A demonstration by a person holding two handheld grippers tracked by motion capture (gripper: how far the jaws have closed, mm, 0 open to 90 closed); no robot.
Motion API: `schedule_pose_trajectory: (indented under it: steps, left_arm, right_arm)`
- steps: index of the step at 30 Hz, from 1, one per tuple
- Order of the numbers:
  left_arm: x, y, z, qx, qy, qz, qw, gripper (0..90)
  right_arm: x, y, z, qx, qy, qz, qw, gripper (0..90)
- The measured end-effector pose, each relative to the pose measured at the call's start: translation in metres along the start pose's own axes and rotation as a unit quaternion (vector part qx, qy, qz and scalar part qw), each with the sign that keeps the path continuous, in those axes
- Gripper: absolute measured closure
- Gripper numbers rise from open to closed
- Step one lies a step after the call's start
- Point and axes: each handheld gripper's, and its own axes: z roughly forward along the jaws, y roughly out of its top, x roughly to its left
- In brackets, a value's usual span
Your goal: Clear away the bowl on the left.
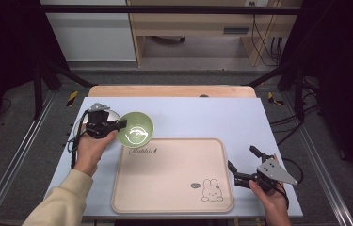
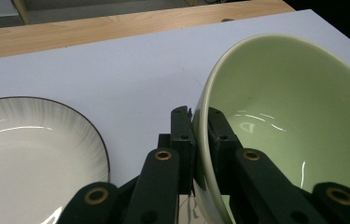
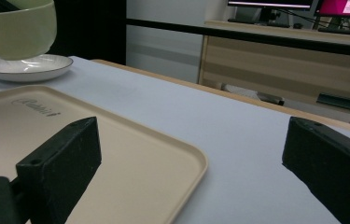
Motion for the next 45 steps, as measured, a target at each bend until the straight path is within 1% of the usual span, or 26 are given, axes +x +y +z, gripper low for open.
schedule_pose_trajectory:
  steps: [1, 3, 5, 7, 8, 11, 12, 15, 17, 19, 21, 25, 28, 30, 33, 39, 42, 45]
  left_arm:
    - [-0.004, 0.000, 0.000, 0.002, -0.005, 0.004, 1.0000, 83.5]
    - [-0.006, 0.000, 0.001, 0.002, -0.007, 0.006, 1.0000, 83.5]
    - [-0.012, 0.000, 0.001, 0.004, -0.014, 0.011, 0.9998, 83.6]
    - [-0.014, 0.000, 0.002, 0.006, -0.016, 0.013, 0.9998, 83.5]
    - [-0.018, -0.001, 0.003, 0.008, -0.020, 0.018, 0.9996, 83.5]
    - [-0.021, -0.001, 0.005, 0.012, -0.023, 0.020, 0.9995, 83.5]
    - [-0.023, -0.002, 0.008, 0.018, -0.025, 0.027, 0.9992, 83.5]
    - [-0.026, -0.004, 0.012, 0.022, -0.029, 0.029, 0.9989, 83.5]
    - [-0.030, -0.007, 0.016, 0.028, -0.036, 0.029, 0.9985, 83.5]
    - [-0.032, -0.008, 0.018, 0.029, -0.038, 0.031, 0.9984, 83.5]
    - [-0.036, -0.010, 0.020, 0.032, -0.046, 0.031, 0.9980, 83.5]
    - [-0.041, -0.012, 0.024, 0.034, -0.050, 0.034, 0.9976, 83.5]
    - [-0.047, -0.015, 0.027, 0.041, -0.054, 0.044, 0.9967, 83.5]
    - [-0.049, -0.016, 0.028, 0.043, -0.055, 0.045, 0.9966, 83.5]
    - [-0.054, -0.020, 0.032, 0.052, -0.061, 0.050, 0.9955, 83.5]
    - [-0.059, -0.028, 0.037, 0.063, -0.071, 0.049, 0.9943, 83.5]
    - [-0.063, -0.035, 0.041, 0.073, -0.078, 0.048, 0.9931, 83.5]
    - [-0.066, -0.038, 0.043, 0.077, -0.083, 0.047, 0.9925, 83.5]
  right_arm:
    - [-0.001, 0.000, 0.000, 0.000, -0.001, 0.001, 1.0000, 4.6]
    - [-0.002, 0.000, -0.001, 0.000, -0.003, 0.001, 1.0000, 4.6]
    - [-0.004, 0.001, -0.003, -0.003, -0.008, 0.003, 1.0000, 4.7]
    - [-0.004, 0.001, -0.004, -0.003, -0.009, 0.005, 0.9999, 4.7]
    - [-0.005, 0.000, -0.004, -0.003, -0.010, 0.004, 0.9999, 4.8]
    - [-0.004, 0.000, -0.004, -0.003, -0.009, 0.005, 0.9999, 4.8]
    - [-0.004, 0.001, -0.004, -0.002, -0.009, 0.003, 1.0000, 4.8]
    - [-0.004, 0.001, -0.003, -0.002, -0.008, 0.003, 1.0000, 4.8]
    - [-0.004, 0.000, -0.003, -0.001, -0.008, 0.003, 1.0000, 4.8]
    - [-0.004, 0.000, -0.003, -0.003, -0.009, 0.004, 0.9999, 4.8]
    - [-0.005, 0.000, -0.003, -0.002, -0.008, 0.001, 1.0000, 4.8]
    - [-0.004, 0.000, -0.003, -0.001, -0.009, 0.001, 1.0000, 4.8]
    - [-0.004, 0.000, -0.003, -0.001, -0.008, -0.001, 1.0000, 5.1]
    - [-0.004, 0.000, -0.003, -0.001, -0.008, -0.002, 1.0000, 5.3]
    - [-0.003, 0.001, -0.002, -0.003, -0.007, -0.005, 1.0000, 5.5]
    - [-0.003, 0.000, -0.002, -0.001, -0.006, -0.006, 1.0000, 5.8]
    - [-0.002, 0.001, -0.002, 0.000, -0.005, -0.006, 1.0000, 6.1]
    - [-0.002, 0.001, -0.002, 0.000, -0.004, -0.006, 1.0000, 6.2]
